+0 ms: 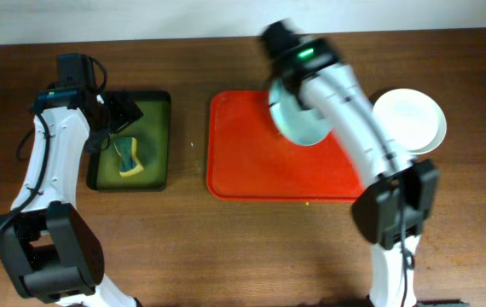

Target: Clean dirty plates on tray and stack at the side

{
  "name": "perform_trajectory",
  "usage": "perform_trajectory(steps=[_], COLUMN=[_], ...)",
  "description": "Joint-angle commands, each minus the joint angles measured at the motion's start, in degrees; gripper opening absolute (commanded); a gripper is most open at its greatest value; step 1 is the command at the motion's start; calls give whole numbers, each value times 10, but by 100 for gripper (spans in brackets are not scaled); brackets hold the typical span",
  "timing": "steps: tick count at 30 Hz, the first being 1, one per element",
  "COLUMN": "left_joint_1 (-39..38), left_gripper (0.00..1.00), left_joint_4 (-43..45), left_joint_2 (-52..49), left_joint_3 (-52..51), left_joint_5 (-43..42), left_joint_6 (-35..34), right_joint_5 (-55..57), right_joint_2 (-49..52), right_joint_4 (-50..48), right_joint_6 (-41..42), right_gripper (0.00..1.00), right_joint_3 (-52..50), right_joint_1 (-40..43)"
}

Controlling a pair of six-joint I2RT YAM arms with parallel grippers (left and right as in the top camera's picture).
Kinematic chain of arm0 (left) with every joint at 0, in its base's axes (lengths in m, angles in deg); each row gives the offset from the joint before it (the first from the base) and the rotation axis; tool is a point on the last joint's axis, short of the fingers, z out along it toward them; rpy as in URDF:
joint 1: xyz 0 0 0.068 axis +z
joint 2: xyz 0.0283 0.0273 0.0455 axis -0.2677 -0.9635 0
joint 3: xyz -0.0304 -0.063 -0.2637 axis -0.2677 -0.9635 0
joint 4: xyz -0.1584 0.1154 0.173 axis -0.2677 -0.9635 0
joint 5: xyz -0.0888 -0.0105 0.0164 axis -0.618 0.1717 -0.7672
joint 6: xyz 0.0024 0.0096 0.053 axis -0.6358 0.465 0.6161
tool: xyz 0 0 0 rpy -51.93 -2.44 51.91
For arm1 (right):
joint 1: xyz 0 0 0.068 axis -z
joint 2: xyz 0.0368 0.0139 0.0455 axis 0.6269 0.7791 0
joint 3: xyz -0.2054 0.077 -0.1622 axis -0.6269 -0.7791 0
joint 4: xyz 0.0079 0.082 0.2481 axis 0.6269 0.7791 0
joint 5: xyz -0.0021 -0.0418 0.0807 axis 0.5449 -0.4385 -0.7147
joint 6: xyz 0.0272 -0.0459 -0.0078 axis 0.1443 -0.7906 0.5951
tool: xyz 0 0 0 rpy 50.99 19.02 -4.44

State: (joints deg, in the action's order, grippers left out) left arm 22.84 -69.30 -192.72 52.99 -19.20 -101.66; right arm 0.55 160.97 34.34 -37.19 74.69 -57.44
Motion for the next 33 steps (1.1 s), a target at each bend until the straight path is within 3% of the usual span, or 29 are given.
perform_trajectory(steps=[1, 4, 7, 10, 14, 15, 16, 18, 19, 26, 29, 33], left_joint_1=[4, 4, 4, 4, 4, 4, 4, 4, 4, 4, 4, 4], left_gripper=[99, 100, 99, 99, 99, 100, 99, 99, 99, 99, 99, 100], left_joint_4=[-1, -1, -1, -1, -1, -1, -1, -1, -1, -1, -1, -1], left_joint_2=[3, 3, 3, 3, 3, 3, 3, 3, 3, 3, 3, 3], left_joint_3=[3, 3, 3, 3, 3, 3, 3, 3, 3, 3, 3, 3], left_joint_5=[-6, -6, -6, -6, -6, -6, -6, -6, -6, -6, -6, -6], left_joint_6=[10, 10, 10, 10, 10, 10, 10, 10, 10, 10, 10, 10], right_joint_5=[-279, -464, -498, -498, -496, -496, -497, -497, -497, -494, -422, -406], right_joint_2=[-9, -7, -7, -7, -7, -7, -7, -7, -10, -170, -276, -452], right_joint_4=[1, 0, -10, -87, -200, -232, -247, -258, -253, -136, -49, -34], right_joint_6=[24, 24, 24, 31, 55, 80, 92, 92, 92, 99, 127, 129], right_gripper=[4, 4, 4, 4, 4, 10, 31, 85, 99, 98, 98, 99], right_joint_3=[-3, -3, -17, -87, -179, -203, -213, -218, -217, -217, -223, -324], right_joint_1=[152, 317, 451, 511, 511, 511, 510, 506, 505, 504, 490, 402])
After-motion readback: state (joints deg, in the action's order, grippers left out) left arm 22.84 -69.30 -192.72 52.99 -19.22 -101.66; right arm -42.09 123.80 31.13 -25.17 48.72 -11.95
